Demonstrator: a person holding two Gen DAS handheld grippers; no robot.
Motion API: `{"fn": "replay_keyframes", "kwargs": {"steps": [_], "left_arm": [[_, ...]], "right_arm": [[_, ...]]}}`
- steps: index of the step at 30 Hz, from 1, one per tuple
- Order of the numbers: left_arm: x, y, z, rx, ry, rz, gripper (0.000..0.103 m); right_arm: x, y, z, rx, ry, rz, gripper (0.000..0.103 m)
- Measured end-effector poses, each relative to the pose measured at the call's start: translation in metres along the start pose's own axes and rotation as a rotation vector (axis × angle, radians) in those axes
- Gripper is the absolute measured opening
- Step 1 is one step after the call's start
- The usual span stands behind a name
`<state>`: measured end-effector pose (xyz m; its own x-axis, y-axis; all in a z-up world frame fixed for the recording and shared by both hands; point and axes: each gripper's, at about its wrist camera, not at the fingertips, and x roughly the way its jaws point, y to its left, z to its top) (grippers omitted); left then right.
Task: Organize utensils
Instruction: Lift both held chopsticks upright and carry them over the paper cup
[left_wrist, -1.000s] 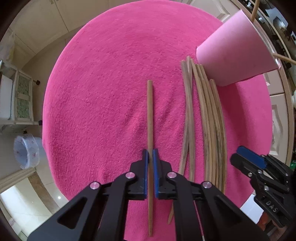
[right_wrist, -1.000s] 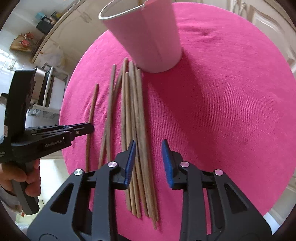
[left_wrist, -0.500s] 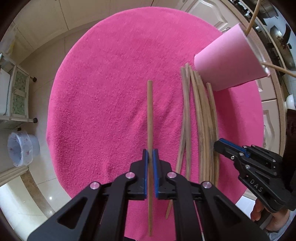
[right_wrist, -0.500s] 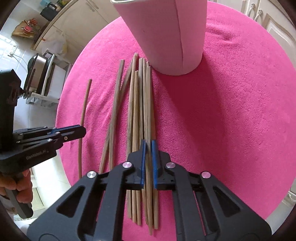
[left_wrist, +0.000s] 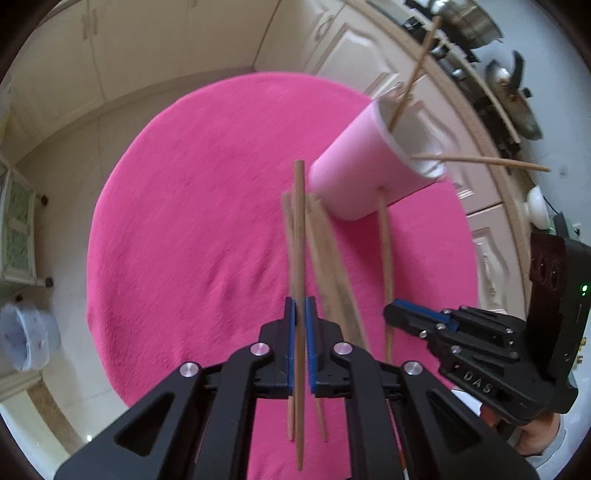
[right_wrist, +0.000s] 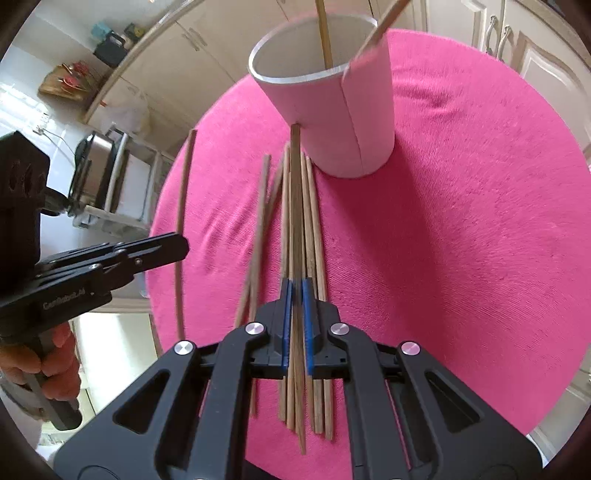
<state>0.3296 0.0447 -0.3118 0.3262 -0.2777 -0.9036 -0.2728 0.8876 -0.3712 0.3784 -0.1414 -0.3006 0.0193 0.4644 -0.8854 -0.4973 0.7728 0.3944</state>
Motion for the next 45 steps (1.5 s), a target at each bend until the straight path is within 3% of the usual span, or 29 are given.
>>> {"fn": "replay_keyframes", "kwargs": {"steps": [20,31,45], "left_arm": [[-0.04,-0.066,0.016,0.19,-0.16,-0.089,0.005],[-0.074,-0.104,0.064,0.299,-0.353,-0.128,0.005],[-0.111,-0.137,0.131,0.348,-0.571,-0.143,0.005]], "right_arm": [[-0.069,0.014,0.006,0.017,-0.193,0.07,0.006],[-0.122,0.016,0.035,0.009,-0.334,0.055,0.006],[-0.193,0.022,0.086,-0.016,-0.478,-0.021,0.006]]}}
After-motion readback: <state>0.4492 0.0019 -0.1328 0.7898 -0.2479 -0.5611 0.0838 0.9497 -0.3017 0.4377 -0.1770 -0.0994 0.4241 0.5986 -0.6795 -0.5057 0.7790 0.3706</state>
